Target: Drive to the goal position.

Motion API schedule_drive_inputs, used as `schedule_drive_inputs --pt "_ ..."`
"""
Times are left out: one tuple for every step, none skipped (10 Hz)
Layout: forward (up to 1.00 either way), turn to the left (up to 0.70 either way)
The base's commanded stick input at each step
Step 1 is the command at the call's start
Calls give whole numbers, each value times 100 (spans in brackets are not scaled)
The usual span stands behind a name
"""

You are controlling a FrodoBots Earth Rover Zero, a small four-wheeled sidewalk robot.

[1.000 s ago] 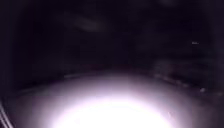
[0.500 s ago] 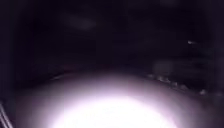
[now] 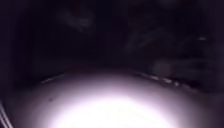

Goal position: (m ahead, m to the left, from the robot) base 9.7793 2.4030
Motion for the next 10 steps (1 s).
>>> schedule_drive_inputs --pt "100 0" --pt "100 0" --pt "100 0" --pt "100 0" --pt "100 0" --pt "100 0" --pt "100 0" --pt "100 0" --pt "100 0" --pt "100 0"
